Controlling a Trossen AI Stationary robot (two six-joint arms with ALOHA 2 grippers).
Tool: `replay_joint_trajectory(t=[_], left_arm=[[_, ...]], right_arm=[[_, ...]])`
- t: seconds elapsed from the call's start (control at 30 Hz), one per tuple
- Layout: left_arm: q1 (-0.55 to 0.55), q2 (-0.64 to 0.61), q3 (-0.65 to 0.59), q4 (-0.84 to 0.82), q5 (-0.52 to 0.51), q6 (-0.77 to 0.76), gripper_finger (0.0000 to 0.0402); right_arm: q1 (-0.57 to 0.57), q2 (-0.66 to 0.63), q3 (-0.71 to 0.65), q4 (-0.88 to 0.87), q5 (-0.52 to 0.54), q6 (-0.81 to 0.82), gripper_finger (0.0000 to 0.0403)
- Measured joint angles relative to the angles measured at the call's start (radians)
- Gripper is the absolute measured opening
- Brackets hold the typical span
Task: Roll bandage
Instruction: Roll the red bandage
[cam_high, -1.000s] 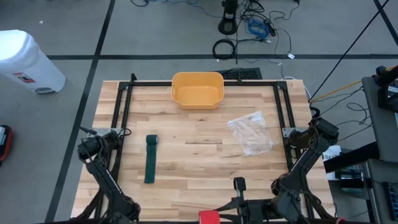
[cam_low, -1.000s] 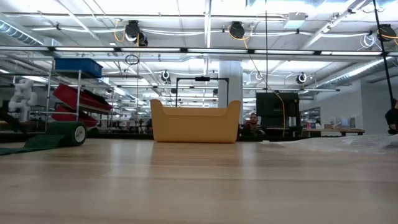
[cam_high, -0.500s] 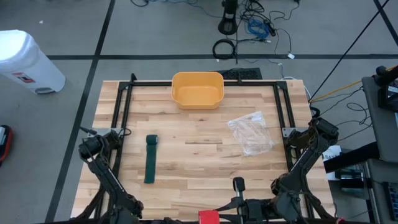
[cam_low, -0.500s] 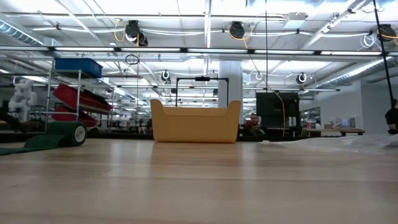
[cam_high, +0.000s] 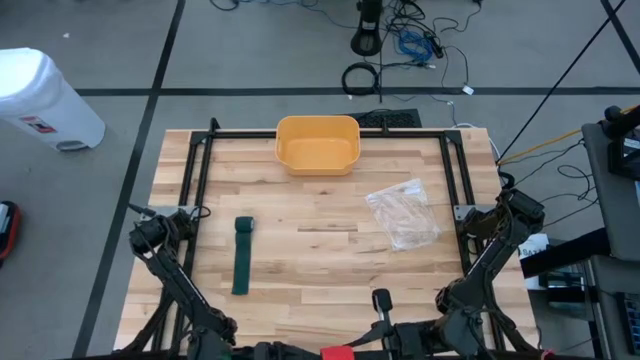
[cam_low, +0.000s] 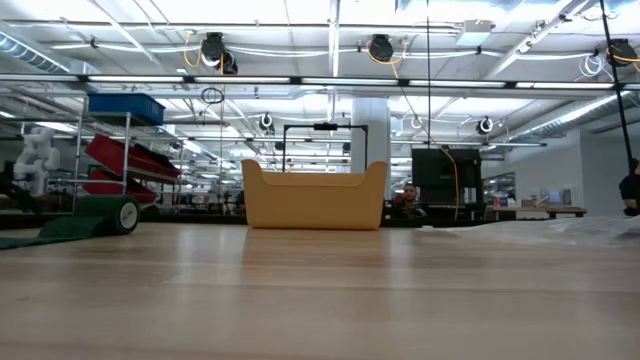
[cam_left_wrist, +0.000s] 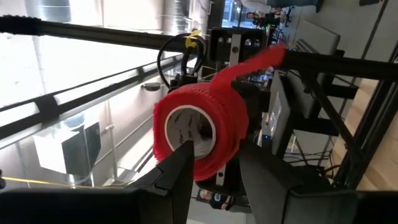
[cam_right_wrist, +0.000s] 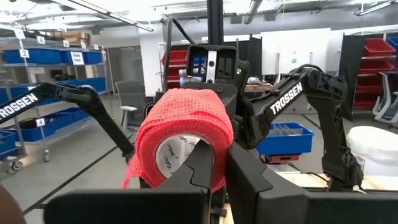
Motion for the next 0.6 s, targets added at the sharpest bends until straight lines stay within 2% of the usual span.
replay_joint_trajectory(t=[0.2,0.43,0.6], left_arm=[[0.0,0.0,0.0,-0.011,0.001,-0.002,0.0135],[0.0,0.0,0.0,-0.138,0.026,-0.026,0.0135],[0.007,-0.001,0.0,-0.146,0.025,-0.027,0.0135]], right_arm=[[0.0,0.0,0.0,-0.014,0.0,0.0,0.002],[-0.005,0.0,0.0,-0.029,-0.006,0.008,0.002],[-0.011,0.0,0.0,-0.037,-0.003,0.019,0.002]])
